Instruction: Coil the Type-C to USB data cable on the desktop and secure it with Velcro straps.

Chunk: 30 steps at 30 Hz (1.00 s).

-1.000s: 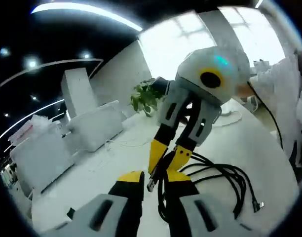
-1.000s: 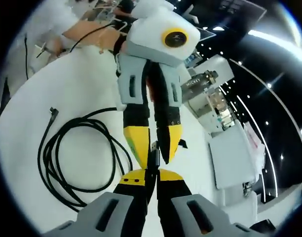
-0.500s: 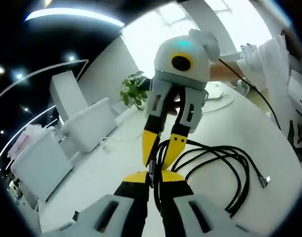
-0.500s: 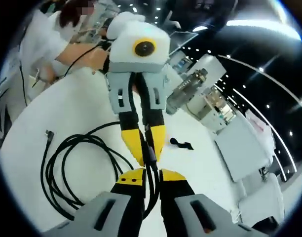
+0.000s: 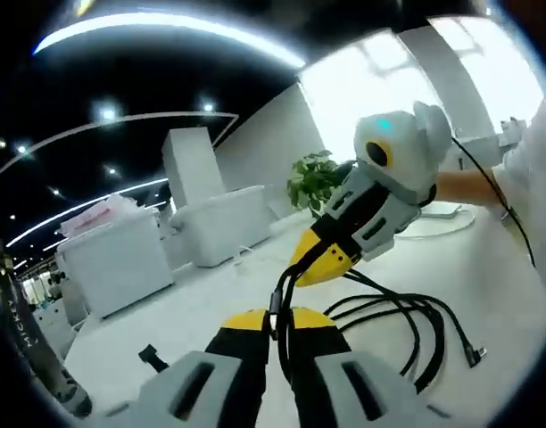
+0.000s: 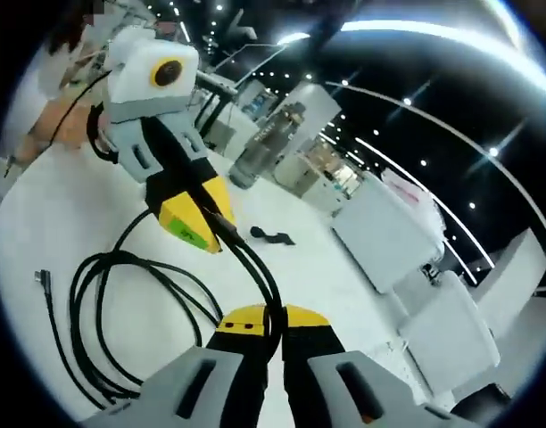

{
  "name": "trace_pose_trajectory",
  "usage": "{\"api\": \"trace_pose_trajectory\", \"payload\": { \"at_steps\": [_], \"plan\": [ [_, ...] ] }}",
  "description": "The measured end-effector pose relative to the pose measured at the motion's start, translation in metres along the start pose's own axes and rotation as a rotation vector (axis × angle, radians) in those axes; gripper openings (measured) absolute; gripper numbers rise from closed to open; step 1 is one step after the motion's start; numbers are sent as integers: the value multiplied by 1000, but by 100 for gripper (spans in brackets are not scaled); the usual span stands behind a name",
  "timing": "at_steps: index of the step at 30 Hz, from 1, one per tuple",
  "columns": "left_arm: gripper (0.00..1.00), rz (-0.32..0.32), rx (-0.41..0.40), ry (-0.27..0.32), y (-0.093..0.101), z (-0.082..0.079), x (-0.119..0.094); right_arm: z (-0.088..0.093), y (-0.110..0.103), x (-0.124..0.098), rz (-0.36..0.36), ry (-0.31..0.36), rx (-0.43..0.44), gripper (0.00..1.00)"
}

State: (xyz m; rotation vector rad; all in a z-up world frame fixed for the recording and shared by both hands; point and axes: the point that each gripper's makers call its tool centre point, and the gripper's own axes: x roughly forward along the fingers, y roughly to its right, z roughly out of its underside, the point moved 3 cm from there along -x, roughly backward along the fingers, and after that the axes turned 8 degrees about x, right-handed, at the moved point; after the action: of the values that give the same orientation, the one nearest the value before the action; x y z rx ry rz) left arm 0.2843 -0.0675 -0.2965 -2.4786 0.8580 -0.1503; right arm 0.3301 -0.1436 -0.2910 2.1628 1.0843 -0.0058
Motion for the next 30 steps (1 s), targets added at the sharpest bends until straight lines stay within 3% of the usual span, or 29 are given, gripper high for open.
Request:
{"api": "trace_pose_trajectory", "payload": {
  "at_steps": [2,4,7,13,14,16,17,20,21,23,25,27,28,30],
  "plan": [
    [11,-23,-31,26,-3,-6,-4,-8,0,-1,-4,28,-87,3],
    [20,-24,-94,65,-5,-12,-5,-13,-3,-2,-22,25,-163,2],
    [22,28,-12,24,-3,-14,0,-20,-10,-2,-42,20,-261,2],
    [16,128,159,-52,10,-19,15,-33,-19,-2,-85,58,-315,3],
    [10,130,177,-52,11,-21,17,-35,-19,-2,-89,71,-310,3],
    [8,88,234,-82,4,-20,19,-35,-17,-2,-69,72,-297,3],
    [7,78,237,-81,2,-21,20,-37,-14,-2,-56,111,-252,3],
    [6,59,104,-8,-4,-24,22,-39,-4,-9,-39,209,-67,6],
    [6,50,65,14,-6,-24,22,-41,-1,-13,-45,249,48,7],
    [5,-7,25,46,-16,-22,18,-45,8,-25,-89,353,390,13],
    [5,-32,-15,80,-21,-26,12,-43,18,-33,-103,410,570,16],
    [5,-51,-33,92,-27,-25,5,-39,40,-43,-69,535,769,11],
    [5,-68,-39,93,-30,-24,3,-32,51,-47,-84,564,869,10],
    [5,-82,-54,93,-32,-19,-1,-16,61,-48,-75,525,927,10]
  ]
}}
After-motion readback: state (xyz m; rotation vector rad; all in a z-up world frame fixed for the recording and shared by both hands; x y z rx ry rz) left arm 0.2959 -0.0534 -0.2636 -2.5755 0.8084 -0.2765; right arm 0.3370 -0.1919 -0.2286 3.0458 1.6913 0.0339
